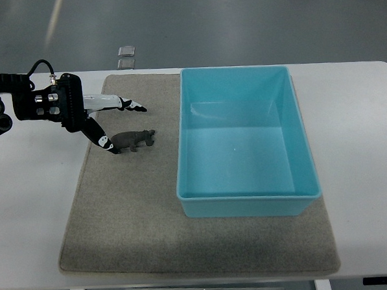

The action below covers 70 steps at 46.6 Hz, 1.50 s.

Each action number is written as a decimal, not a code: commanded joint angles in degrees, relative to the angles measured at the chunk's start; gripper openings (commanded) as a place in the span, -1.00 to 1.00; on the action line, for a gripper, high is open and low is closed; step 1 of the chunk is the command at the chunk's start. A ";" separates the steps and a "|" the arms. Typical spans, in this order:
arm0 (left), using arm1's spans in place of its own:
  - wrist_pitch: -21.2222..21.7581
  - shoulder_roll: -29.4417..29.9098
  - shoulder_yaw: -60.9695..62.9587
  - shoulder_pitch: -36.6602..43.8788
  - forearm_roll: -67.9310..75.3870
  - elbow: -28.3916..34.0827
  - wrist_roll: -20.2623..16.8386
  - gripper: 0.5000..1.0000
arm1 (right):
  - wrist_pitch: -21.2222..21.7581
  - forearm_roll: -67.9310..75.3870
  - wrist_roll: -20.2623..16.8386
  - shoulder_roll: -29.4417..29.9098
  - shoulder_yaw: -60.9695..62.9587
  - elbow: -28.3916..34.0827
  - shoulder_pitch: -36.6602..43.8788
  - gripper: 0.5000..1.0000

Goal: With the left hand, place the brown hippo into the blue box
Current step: 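Lower the left hand onto the brown hippo and close fingers around it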

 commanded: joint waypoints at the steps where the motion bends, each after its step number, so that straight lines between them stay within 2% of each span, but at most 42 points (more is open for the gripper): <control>1: 1.16 -1.24 0.11 0.35 0.37 0.34 0.61 0.97 | 0.00 0.00 0.00 0.00 0.00 0.00 0.00 0.74; 15: 1.78 -4.14 0.20 0.53 0.37 1.05 4.56 0.96 | 0.00 0.00 0.00 0.00 0.00 0.00 0.00 0.74; 40: 1.69 -5.46 1.16 0.09 2.92 1.14 4.74 0.92 | 0.00 0.00 0.00 0.00 0.00 0.00 0.00 0.74; 43: 1.69 -5.46 1.16 0.17 3.00 1.14 4.74 0.84 | 0.00 0.00 0.00 0.00 0.00 0.00 0.00 0.74; 45: 1.69 -5.46 1.16 0.26 3.00 1.14 4.74 0.63 | 0.00 0.00 0.00 0.00 0.00 0.00 0.00 0.74; 46: 1.61 -5.46 1.16 0.26 3.00 1.14 4.74 0.59 | 0.00 0.00 0.00 0.00 0.00 0.00 0.00 0.74; 51: 1.69 -5.55 1.16 0.35 3.09 1.14 4.74 0.57 | 0.00 0.00 0.00 0.00 0.00 0.00 0.00 0.74; 54: 1.69 -5.55 1.25 0.35 3.27 1.14 4.83 0.45 | 0.00 0.00 0.00 0.00 0.00 0.00 0.00 0.74; 65: 1.60 -5.46 1.25 0.26 3.35 1.14 4.74 0.42 | 0.00 0.00 -0.08 0.00 0.00 0.00 0.00 0.74; 70: 1.60 -5.46 1.34 0.18 3.35 1.14 4.74 0.25 | 0.00 0.00 0.00 0.00 0.00 0.00 0.00 0.74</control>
